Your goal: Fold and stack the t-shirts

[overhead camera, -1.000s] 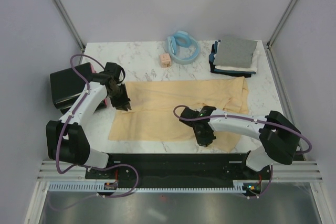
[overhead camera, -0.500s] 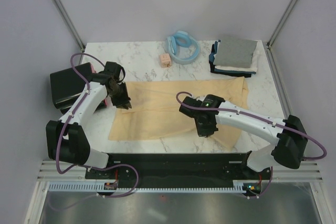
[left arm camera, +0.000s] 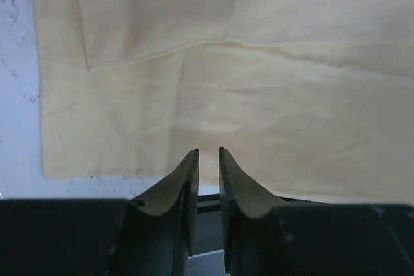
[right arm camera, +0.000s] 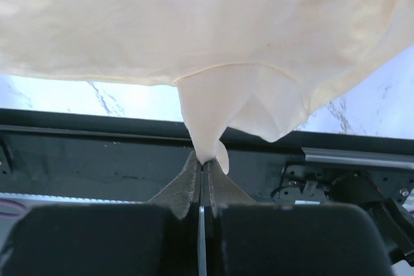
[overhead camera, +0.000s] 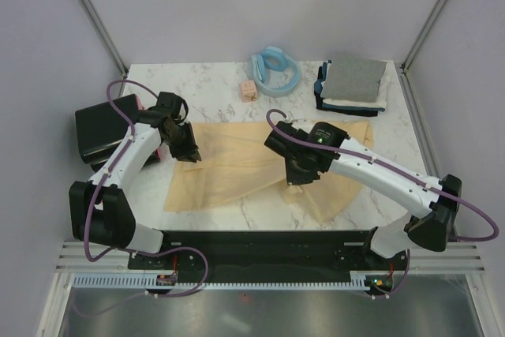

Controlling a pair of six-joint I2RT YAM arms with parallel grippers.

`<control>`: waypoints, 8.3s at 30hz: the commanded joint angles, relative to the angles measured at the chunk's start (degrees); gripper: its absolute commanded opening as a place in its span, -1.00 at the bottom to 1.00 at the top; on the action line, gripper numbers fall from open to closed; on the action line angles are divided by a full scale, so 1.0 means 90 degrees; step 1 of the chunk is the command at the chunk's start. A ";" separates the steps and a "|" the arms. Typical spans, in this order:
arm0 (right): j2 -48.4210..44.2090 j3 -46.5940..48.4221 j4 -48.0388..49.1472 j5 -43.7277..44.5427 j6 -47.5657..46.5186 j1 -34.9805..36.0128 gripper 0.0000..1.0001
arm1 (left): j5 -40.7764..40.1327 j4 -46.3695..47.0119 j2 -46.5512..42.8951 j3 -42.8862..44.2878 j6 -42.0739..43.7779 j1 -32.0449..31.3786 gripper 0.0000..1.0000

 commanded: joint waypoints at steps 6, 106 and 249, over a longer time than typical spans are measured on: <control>0.0336 0.1052 -0.0798 0.0694 -0.0504 -0.0050 -1.00 | 0.0392 0.0150 -0.0122 0.0099 0.0242 -0.0012 -0.49; 0.2848 0.2186 0.1516 -0.0779 -0.3406 -0.2728 -0.24 | -0.0613 -0.0524 0.0474 0.0626 0.0086 -0.0100 -0.51; 0.0844 0.1364 0.1477 -0.1250 -0.3249 -0.2473 -1.00 | -0.1219 -0.0289 0.1880 -0.1630 -0.0637 -0.0120 -0.47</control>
